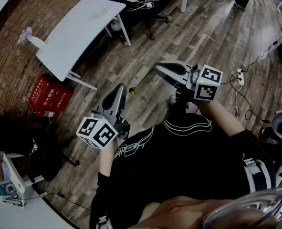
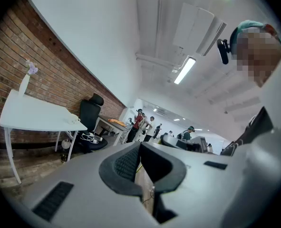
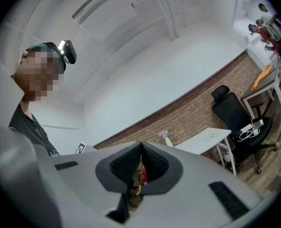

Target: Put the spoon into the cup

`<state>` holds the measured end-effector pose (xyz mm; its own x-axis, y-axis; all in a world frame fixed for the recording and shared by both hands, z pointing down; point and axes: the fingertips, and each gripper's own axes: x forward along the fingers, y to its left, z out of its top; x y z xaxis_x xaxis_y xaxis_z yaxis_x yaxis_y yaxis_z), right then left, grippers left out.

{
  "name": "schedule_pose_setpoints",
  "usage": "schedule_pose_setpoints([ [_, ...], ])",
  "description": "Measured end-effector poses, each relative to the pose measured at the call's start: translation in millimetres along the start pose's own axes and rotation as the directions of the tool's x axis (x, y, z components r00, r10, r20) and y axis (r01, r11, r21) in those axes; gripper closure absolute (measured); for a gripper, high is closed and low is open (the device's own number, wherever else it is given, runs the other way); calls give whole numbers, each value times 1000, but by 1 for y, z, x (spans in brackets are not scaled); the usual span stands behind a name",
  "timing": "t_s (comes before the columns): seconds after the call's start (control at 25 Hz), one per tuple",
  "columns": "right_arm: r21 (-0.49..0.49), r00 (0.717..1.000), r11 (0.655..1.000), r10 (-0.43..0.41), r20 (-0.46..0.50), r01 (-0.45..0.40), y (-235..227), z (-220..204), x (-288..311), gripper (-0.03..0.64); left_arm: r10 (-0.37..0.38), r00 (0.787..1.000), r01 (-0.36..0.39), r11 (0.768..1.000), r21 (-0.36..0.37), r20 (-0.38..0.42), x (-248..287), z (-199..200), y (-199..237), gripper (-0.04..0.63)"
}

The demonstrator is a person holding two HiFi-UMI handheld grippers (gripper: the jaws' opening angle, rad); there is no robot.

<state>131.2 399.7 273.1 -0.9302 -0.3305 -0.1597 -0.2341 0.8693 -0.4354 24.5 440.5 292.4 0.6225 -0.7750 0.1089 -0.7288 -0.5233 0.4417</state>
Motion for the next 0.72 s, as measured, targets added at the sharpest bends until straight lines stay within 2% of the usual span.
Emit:
schedule_pose_setpoints([
  [0.28,2,1000,1000,-15,6,15,0,-4,3,617,-4,1000,4,1000,-11,8,-5,-1,7,591],
  [0.72,-47,999,998,-27,19,28,9,5,2,617,-30,999,30,1000,1,36,-9,6,3,591],
])
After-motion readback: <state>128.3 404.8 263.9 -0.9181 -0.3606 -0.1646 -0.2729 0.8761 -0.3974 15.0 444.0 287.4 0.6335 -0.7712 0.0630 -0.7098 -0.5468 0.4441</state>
